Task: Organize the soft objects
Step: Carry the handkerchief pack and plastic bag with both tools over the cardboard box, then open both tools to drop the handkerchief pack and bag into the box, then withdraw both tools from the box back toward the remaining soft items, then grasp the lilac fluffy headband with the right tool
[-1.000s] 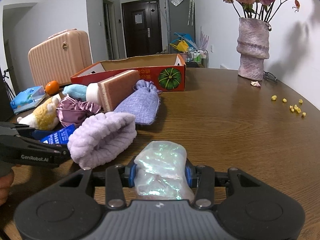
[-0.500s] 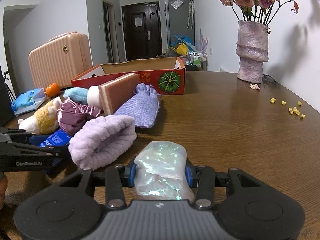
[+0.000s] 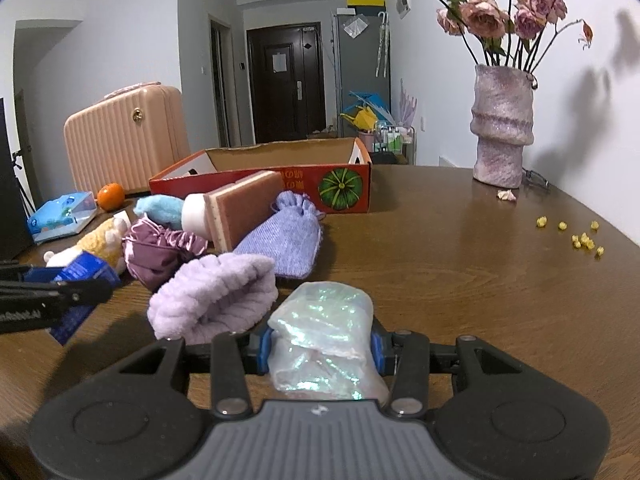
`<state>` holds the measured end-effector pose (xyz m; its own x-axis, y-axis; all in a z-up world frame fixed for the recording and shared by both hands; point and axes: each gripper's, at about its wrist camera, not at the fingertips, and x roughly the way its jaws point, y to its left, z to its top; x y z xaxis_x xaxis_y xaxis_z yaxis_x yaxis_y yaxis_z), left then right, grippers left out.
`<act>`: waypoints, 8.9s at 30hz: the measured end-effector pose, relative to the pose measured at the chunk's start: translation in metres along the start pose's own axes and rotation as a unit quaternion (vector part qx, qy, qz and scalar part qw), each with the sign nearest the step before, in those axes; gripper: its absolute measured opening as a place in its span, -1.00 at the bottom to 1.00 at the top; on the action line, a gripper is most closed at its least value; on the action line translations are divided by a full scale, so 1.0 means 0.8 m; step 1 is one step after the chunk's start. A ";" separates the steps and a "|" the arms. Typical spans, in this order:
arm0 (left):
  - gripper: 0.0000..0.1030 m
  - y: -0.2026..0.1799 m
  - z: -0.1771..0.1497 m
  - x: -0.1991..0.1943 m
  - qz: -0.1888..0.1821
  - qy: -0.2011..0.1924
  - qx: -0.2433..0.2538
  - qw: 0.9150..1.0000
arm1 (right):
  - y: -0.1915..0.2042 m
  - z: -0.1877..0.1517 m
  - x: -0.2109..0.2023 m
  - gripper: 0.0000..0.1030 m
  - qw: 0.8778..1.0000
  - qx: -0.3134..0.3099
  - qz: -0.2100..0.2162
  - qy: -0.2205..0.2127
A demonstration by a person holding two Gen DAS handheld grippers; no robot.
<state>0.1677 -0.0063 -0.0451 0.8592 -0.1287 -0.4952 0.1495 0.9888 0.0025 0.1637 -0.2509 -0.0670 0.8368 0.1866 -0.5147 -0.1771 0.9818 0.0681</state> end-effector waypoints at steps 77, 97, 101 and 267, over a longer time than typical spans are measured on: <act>0.01 0.022 0.196 0.170 0.095 -0.091 -0.080 0.988 | 0.012 0.208 0.177 -0.16 0.993 -0.036 0.010 -0.108; 0.01 0.049 0.229 0.254 0.132 -0.042 -0.096 0.986 | 0.009 0.257 0.277 -0.16 0.997 -0.022 0.004 -0.076; 0.01 0.052 0.229 0.270 0.141 -0.034 -0.098 0.985 | 0.007 0.258 0.290 -0.16 0.998 -0.015 0.001 -0.065; 1.00 0.082 0.007 -0.019 0.115 0.000 -0.076 0.990 | 0.107 0.028 0.101 0.84 0.995 -0.058 0.040 0.075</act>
<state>0.1675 0.0602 -0.0323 0.8616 0.1003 -0.4976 -0.1249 0.9920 -0.0163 0.2281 -0.1508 -0.0838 0.7330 0.2474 -0.6337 -0.3055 0.9520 0.0183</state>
